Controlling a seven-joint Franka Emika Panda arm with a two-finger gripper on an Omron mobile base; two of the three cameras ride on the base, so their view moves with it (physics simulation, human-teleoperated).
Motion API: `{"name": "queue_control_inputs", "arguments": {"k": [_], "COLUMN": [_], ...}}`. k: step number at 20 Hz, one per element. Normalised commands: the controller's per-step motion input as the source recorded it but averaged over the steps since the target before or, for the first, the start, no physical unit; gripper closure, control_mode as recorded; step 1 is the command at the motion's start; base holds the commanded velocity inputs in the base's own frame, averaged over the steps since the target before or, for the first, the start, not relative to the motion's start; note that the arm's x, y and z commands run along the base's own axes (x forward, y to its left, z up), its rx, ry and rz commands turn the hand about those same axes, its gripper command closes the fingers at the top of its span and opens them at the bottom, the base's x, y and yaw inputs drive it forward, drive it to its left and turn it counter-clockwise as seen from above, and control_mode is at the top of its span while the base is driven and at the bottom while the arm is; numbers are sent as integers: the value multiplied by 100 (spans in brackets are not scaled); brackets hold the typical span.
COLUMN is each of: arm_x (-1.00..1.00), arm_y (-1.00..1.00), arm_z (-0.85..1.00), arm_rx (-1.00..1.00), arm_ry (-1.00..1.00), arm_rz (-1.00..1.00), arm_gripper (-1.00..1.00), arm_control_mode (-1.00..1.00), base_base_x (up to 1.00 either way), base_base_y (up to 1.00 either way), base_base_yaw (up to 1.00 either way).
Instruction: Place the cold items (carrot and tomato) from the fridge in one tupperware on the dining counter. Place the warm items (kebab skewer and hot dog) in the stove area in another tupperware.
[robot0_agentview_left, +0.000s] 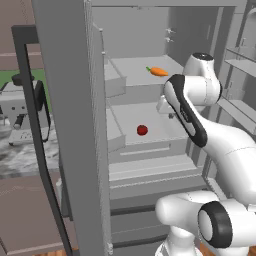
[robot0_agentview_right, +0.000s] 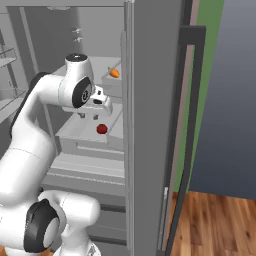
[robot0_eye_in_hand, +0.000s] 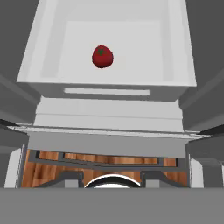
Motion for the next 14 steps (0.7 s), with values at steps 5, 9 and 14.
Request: {"name": "queue_control_inputs", "arguments": {"k": [5, 9, 14], "arm_x": [-14, 5, 9], "arm_y": [12, 63, 36], "arm_z": [-4, -36, -36], "arm_rx": [0, -7, -3], "arm_ry": [0, 4, 1], "arm_rz": [4, 2, -9], "arm_gripper": [-100, -100, -100], "arm_control_mode": [-100, -100, -100], "base_base_x": [0, 0, 0], "base_base_y": [0, 0, 0], "base_base_yaw": [0, 0, 0]}}
